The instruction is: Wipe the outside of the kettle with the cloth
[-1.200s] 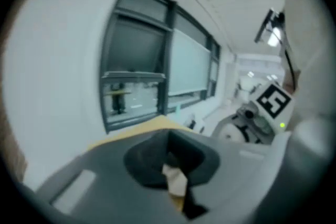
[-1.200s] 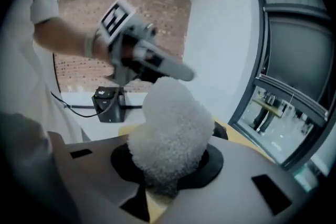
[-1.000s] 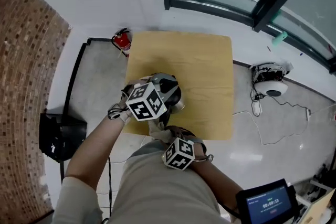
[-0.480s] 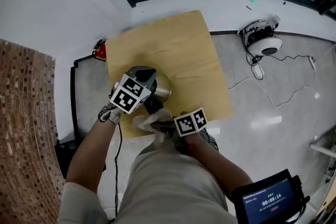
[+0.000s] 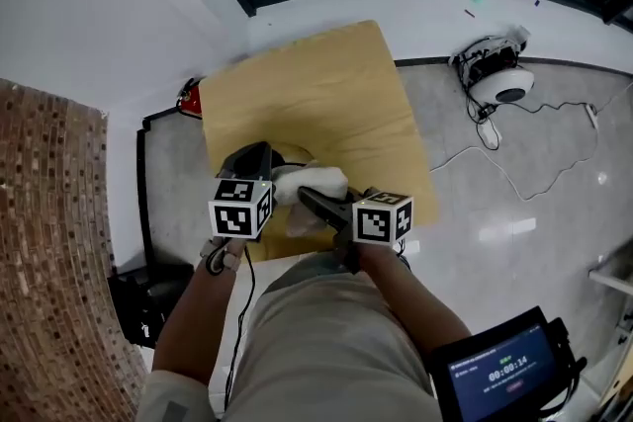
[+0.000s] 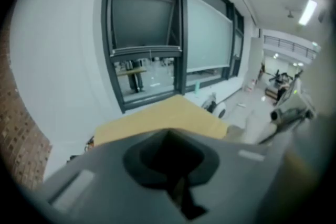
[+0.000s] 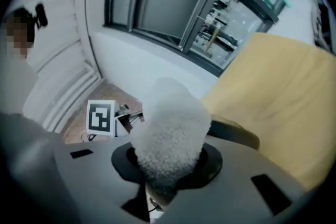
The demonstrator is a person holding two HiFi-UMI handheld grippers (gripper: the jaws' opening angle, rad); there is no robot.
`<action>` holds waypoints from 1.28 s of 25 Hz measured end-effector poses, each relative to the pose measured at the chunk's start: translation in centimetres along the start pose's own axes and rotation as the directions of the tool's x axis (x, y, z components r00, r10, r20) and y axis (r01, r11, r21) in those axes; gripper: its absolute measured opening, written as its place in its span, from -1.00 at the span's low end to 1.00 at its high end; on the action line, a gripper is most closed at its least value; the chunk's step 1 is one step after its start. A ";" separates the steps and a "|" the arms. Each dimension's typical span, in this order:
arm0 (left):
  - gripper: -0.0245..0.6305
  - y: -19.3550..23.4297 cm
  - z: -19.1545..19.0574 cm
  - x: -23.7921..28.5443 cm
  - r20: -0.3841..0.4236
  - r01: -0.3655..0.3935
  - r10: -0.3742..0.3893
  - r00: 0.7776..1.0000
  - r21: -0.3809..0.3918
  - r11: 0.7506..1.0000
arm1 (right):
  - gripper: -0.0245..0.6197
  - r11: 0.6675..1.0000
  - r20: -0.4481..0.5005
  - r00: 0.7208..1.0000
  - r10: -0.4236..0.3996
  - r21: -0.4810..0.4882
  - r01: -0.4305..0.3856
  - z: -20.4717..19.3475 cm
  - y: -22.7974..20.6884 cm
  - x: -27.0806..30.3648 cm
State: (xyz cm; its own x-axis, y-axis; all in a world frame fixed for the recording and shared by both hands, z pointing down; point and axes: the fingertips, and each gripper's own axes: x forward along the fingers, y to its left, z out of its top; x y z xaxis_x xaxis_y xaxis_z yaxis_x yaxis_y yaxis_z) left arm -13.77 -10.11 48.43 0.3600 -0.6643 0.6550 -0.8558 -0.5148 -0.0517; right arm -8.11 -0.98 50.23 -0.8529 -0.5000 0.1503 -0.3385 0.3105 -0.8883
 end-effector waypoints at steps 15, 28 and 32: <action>-0.96 1.1 -3.2 -4.0 -0.007 -0.022 0.021 1.000 -0.485 0.874 | -0.59 0.520 -0.045 0.823 -0.567 -0.794 0.314 -3.7 -6.6 0.6; -0.97 1.2 -2.5 -5.0 0.011 -0.062 0.073 0.997 -0.400 0.914 | -0.59 0.414 -0.024 0.749 -0.663 -0.845 0.339 -3.7 -8.6 1.7; -0.97 1.1 -2.6 -5.1 0.020 -0.053 0.067 0.998 -0.405 0.913 | -0.59 0.356 0.077 0.805 -0.588 -0.869 0.343 -2.3 -5.2 1.8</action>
State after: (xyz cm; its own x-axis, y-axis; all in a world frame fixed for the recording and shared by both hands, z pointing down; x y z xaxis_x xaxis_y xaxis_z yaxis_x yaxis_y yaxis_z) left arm -17.52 -5.91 46.96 0.3092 -0.7078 0.6352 -0.9508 -0.2150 0.2232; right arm -8.83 -1.62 56.13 -0.4570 -0.6475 0.6099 -0.7588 0.6415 0.1125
